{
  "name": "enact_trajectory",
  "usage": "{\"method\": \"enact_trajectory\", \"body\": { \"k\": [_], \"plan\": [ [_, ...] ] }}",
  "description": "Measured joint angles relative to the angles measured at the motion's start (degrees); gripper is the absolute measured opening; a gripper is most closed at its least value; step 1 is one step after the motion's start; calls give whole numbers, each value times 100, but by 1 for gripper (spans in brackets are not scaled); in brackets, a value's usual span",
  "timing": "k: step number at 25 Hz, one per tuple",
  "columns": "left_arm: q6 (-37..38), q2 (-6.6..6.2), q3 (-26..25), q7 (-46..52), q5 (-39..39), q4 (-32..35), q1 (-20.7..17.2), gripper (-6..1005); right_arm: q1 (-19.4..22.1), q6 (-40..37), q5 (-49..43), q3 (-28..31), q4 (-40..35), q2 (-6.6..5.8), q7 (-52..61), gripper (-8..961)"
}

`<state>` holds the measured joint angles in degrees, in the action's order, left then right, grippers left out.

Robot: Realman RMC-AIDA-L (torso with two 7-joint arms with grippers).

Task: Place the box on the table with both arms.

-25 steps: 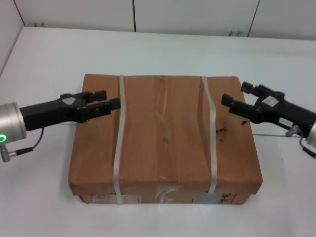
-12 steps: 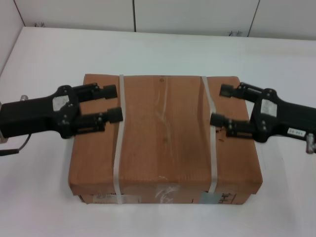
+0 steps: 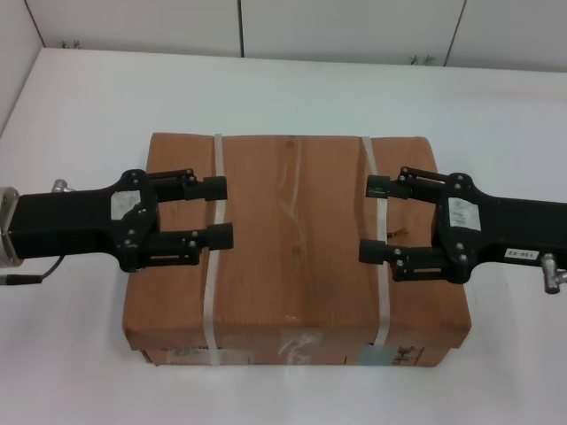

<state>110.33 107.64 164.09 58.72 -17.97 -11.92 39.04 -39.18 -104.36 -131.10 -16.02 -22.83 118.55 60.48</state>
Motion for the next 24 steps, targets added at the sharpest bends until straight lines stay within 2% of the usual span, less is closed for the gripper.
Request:
{"method": "enact_trajectory", "body": {
  "k": [24],
  "plan": [
    [-6,47,-7,-114,-303,-4,-45,718,38,20,176,57,15,17,-151,882]
  ]
}}
